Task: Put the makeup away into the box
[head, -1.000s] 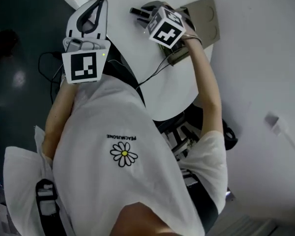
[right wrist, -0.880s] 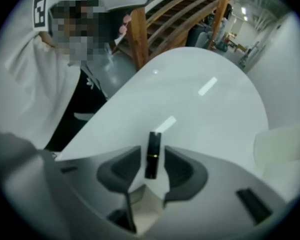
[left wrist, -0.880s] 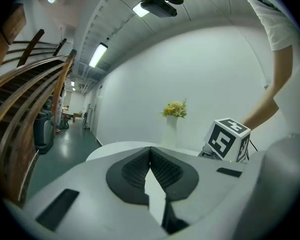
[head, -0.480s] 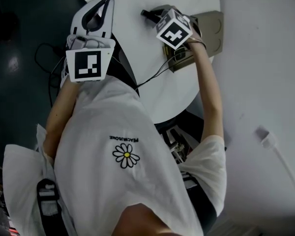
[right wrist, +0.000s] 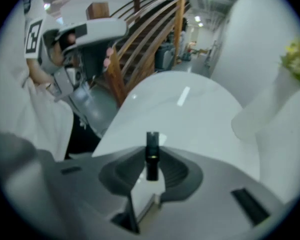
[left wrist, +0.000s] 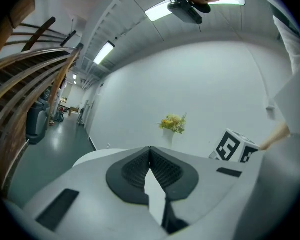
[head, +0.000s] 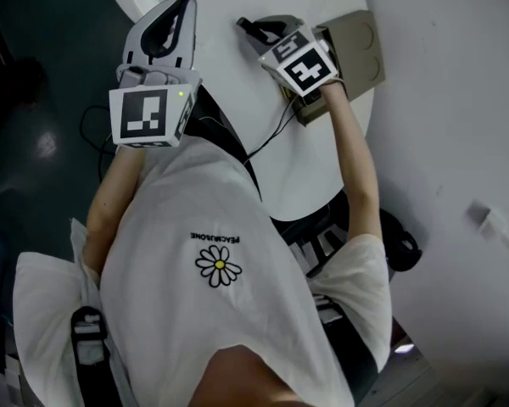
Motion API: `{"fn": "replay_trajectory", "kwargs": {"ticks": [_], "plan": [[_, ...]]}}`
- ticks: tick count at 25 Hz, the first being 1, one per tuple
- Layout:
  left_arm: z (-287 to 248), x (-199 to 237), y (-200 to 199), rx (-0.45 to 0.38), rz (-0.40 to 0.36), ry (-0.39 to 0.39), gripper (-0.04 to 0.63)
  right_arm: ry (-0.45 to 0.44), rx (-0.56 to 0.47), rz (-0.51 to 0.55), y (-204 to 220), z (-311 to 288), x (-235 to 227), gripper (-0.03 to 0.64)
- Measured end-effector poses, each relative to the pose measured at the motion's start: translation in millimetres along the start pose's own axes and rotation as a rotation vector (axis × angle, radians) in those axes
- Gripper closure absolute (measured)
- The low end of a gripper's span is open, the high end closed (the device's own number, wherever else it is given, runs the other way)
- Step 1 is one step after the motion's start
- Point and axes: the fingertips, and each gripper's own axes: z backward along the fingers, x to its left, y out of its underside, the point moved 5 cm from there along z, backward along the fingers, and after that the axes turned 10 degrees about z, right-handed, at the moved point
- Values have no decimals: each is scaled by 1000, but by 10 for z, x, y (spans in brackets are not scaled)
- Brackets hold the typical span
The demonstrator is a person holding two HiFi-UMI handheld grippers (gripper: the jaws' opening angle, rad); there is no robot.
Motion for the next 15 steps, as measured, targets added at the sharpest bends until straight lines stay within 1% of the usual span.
{"fn": "replay_trajectory", "kwargs": {"ticks": [2,4,6,9,11,13,15], "plan": [[-92,-142,-195,-14,-17,29,575,83,-128,-119,-118,322,-58,511],[-180,-276,-407,-32,-53,73,575,190,-271,-229,-252,661,-76,511],[-271,-472,-574,-51,-83,126,575,295,-425,-360,-297,1023,-39,511],[-373,-903,-694,-65,-131,234,575,471,-659,-595,-145,1545,108,511],[-401,-1185,-737,-70,-163,308,575,603,-791,-719,-14,1843,234,511],[-416,-1479,-710,-74,-177,382,575,747,-884,-813,154,2131,408,511],[-397,-1711,-642,-59,-192,457,575,896,-927,-886,279,2327,647,511]]}}
